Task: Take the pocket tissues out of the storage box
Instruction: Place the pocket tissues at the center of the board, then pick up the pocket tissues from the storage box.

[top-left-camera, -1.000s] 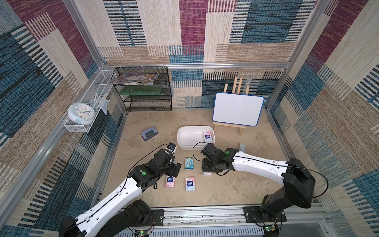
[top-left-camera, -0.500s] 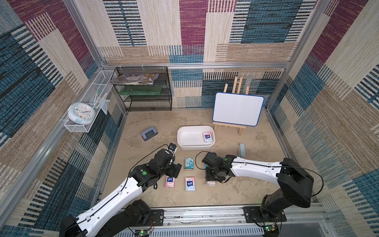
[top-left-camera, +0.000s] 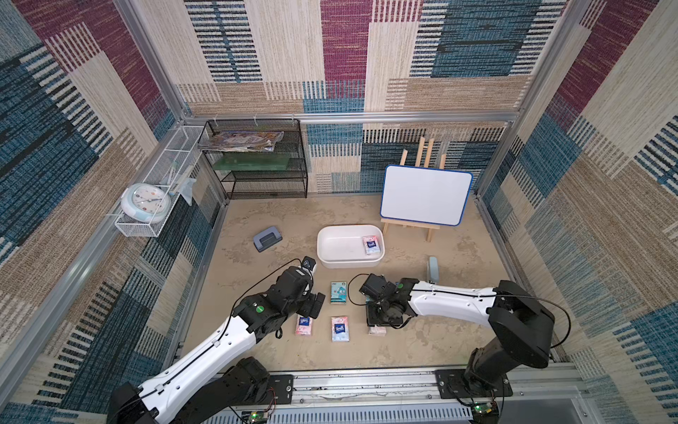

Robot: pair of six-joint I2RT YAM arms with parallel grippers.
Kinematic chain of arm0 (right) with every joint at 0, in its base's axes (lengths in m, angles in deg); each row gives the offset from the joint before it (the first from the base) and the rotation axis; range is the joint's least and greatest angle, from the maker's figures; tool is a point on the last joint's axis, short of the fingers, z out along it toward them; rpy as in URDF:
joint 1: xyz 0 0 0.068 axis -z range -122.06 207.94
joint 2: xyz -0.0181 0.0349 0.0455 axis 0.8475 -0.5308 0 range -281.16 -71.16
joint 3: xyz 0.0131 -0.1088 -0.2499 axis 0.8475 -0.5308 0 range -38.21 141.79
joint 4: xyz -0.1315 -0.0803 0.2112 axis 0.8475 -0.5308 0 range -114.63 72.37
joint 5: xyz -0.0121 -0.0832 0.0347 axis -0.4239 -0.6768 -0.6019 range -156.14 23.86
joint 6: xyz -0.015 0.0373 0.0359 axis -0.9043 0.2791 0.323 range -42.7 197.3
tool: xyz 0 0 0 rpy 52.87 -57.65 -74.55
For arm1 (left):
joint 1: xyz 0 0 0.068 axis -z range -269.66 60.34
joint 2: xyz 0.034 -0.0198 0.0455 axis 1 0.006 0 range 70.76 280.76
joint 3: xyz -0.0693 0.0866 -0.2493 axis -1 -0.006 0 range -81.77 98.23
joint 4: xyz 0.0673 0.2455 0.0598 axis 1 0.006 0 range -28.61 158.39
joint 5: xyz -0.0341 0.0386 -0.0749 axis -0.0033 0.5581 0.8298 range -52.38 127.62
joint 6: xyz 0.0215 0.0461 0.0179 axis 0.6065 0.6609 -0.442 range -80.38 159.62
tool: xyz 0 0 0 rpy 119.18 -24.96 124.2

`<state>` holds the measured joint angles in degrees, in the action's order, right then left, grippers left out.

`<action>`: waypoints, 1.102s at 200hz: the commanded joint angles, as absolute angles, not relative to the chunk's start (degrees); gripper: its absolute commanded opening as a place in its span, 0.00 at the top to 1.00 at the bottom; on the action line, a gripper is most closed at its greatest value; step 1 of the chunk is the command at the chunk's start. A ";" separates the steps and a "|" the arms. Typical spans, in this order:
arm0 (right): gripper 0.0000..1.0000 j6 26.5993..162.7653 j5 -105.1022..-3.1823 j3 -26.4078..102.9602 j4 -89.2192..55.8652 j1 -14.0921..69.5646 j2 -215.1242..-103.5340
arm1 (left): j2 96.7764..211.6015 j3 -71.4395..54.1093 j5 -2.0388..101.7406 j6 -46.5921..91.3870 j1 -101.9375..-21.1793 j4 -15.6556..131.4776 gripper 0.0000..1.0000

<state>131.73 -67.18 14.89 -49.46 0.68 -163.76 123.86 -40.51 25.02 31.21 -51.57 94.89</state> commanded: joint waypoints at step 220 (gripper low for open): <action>0.02 112.19 -78.12 43.42 -63.31 14.45 -164.56 | 121.98 -43.01 20.19 29.43 -51.60 85.49 0.00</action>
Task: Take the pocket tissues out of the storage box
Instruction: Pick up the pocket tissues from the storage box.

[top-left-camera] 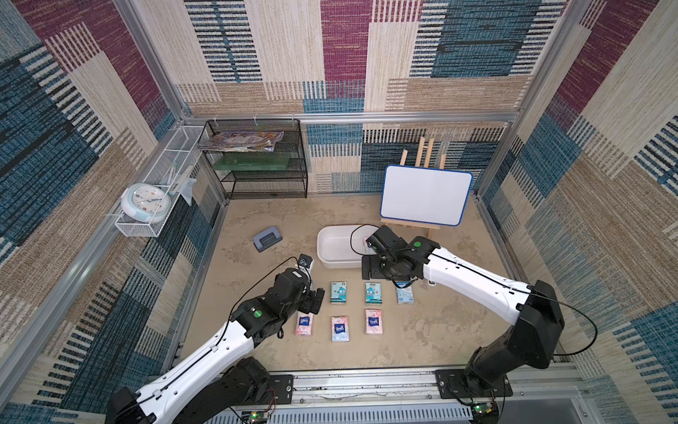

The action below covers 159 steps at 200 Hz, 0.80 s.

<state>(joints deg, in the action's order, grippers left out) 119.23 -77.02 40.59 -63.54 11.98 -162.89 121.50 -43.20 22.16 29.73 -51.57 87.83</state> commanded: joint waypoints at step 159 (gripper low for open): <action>0.16 99.54 -75.80 67.70 -57.40 23.78 -193.09 | 127.00 -42.40 17.16 25.49 -51.60 83.49 0.00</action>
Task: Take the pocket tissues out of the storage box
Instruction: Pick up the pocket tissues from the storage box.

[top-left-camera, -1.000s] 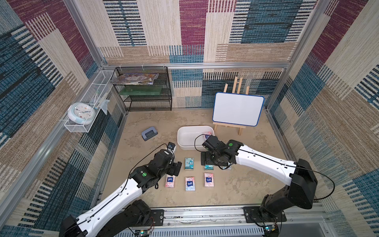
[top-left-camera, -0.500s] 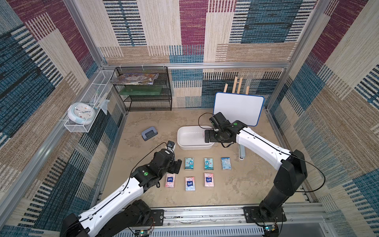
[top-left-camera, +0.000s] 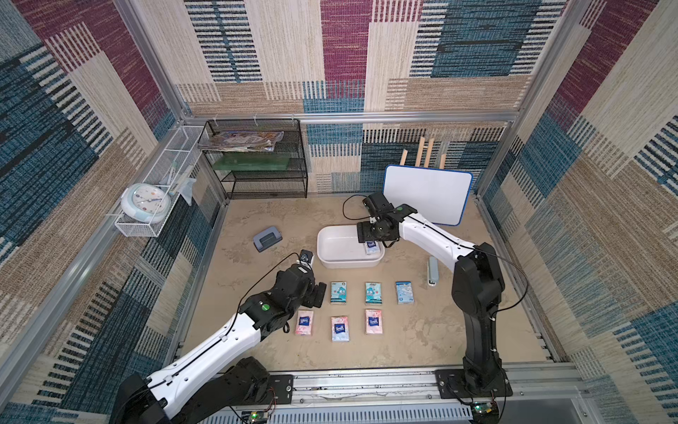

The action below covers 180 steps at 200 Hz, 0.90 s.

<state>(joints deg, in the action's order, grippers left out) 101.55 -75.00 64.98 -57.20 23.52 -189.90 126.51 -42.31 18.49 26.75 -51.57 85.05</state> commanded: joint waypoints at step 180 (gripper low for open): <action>0.36 95.77 -64.27 75.96 -59.03 23.82 -201.74 | 129.25 -42.06 15.03 25.24 -51.60 83.63 0.00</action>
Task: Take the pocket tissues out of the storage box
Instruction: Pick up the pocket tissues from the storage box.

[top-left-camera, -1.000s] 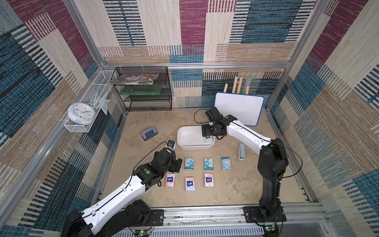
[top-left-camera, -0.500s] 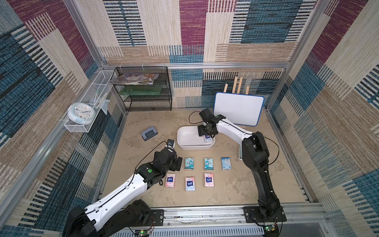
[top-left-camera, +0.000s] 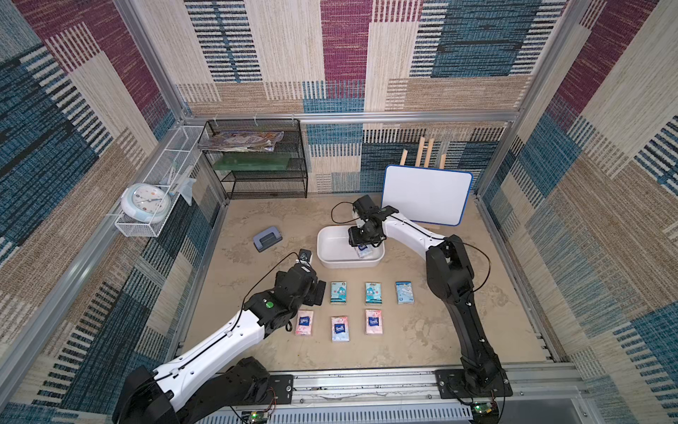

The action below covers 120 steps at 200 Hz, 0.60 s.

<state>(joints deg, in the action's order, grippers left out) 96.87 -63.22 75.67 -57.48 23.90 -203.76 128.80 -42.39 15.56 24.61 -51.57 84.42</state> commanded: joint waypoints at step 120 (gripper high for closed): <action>0.22 93.43 -67.11 76.26 -62.89 23.75 -205.96 | 130.20 -41.56 15.30 26.26 -51.57 83.37 0.00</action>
<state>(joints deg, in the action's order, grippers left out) 94.14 -67.16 75.87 -61.62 23.85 -204.96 130.16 -42.02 15.29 25.68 -51.57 84.27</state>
